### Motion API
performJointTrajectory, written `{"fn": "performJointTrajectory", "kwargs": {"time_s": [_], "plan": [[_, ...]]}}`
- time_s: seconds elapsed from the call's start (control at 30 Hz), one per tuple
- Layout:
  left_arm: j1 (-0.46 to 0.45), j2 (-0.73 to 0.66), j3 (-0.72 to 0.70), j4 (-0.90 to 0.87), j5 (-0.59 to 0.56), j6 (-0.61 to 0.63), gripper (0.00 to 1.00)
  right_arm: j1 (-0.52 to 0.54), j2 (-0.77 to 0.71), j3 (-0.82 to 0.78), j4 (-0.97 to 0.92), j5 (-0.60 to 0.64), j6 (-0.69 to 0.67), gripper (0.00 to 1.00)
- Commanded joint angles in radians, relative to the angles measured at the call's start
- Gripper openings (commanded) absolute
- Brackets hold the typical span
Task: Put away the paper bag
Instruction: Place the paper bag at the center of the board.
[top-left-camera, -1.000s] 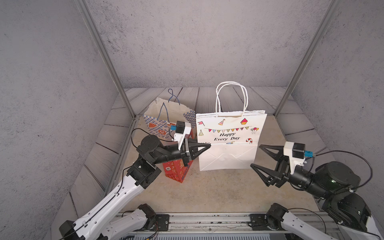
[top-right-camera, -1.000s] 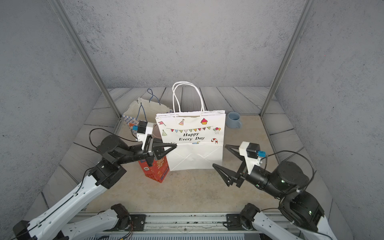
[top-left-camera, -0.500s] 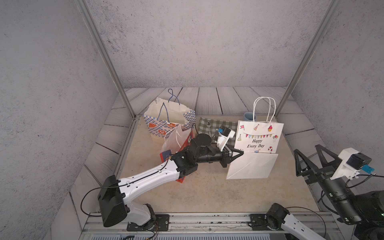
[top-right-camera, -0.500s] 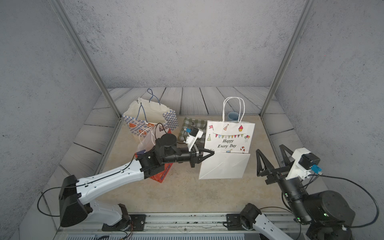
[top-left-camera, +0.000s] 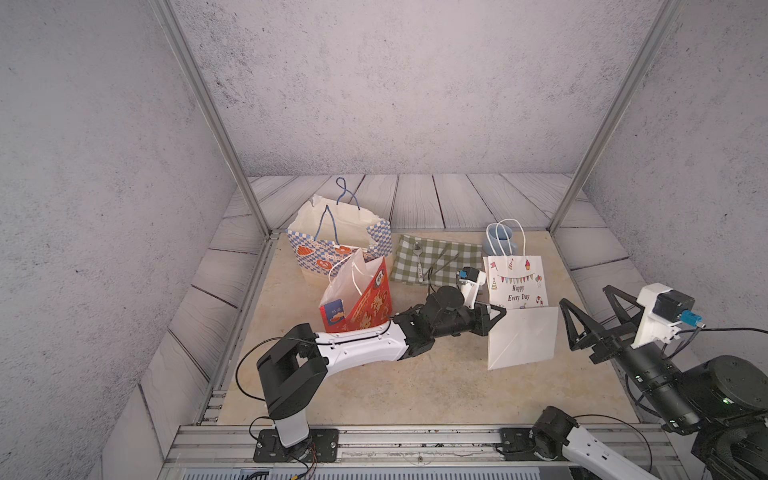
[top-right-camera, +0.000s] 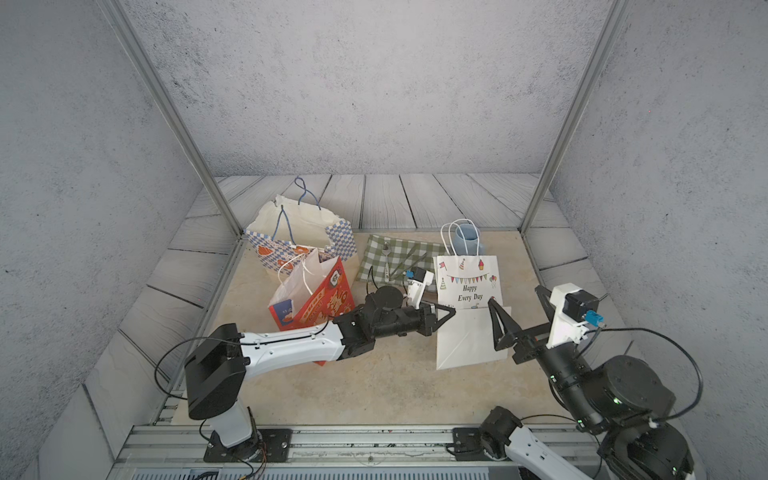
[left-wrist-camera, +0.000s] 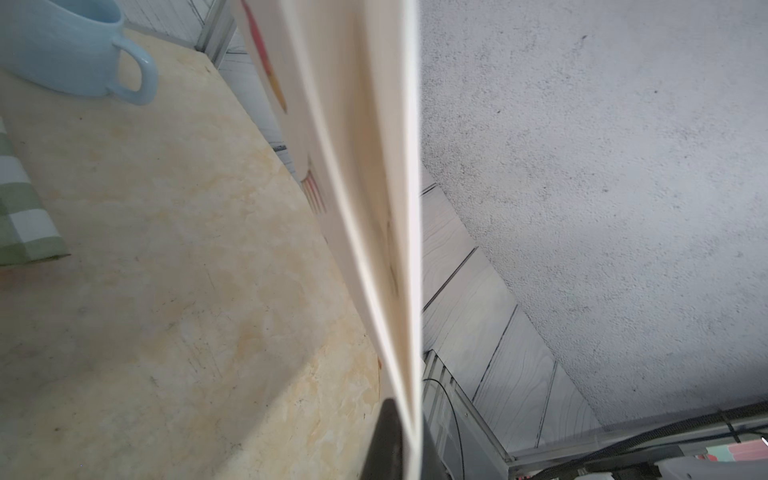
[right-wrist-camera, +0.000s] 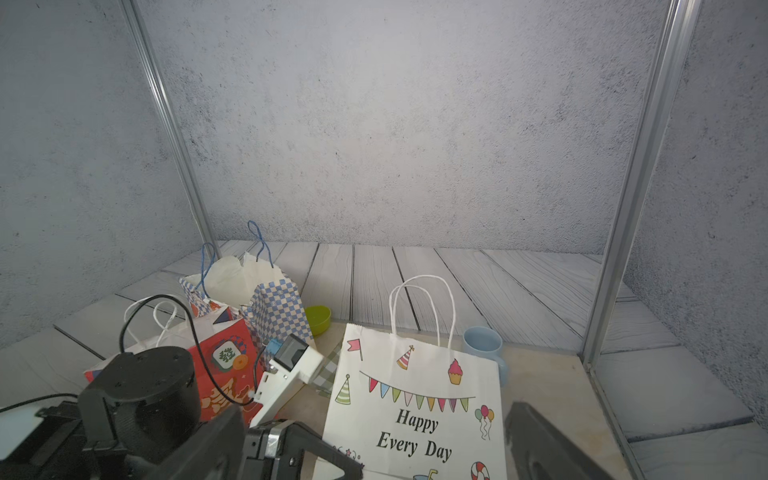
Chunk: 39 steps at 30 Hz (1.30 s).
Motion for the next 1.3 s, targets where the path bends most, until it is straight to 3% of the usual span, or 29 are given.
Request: {"fn": "performJointTrajectory", "kwargs": {"time_s": [0.0, 0.3, 0.67, 0.93, 1.03, 1.13, 1.27], "plan": [[0.004, 0.005, 0.062, -0.037, 0.011, -0.015, 0.00, 0.000, 0.025, 0.032, -0.054, 0.028, 0.054, 0.99], [0.039, 0.091, 0.070, -0.106, 0.095, 0.018, 0.00, 0.000, 0.073, 0.048, -0.168, -0.104, 0.093, 0.99], [0.091, 0.245, 0.028, -0.057, 0.108, -0.089, 0.00, 0.001, 0.047, -0.007, -0.158, -0.120, 0.125, 0.99], [0.105, 0.337, 0.046, -0.128, 0.170, -0.139, 0.01, 0.001, 0.034, -0.038, -0.138, -0.115, 0.123, 0.99], [0.104, 0.350, 0.046, -0.157, 0.169, -0.133, 0.13, 0.001, 0.031, -0.046, -0.138, -0.116, 0.121, 0.99], [0.108, 0.345, 0.038, -0.202, 0.143, -0.118, 0.32, 0.000, 0.030, -0.055, -0.135, -0.121, 0.121, 0.99], [0.111, 0.317, 0.024, -0.247, 0.104, -0.086, 0.68, 0.001, 0.028, -0.058, -0.137, -0.125, 0.123, 0.99]]}}
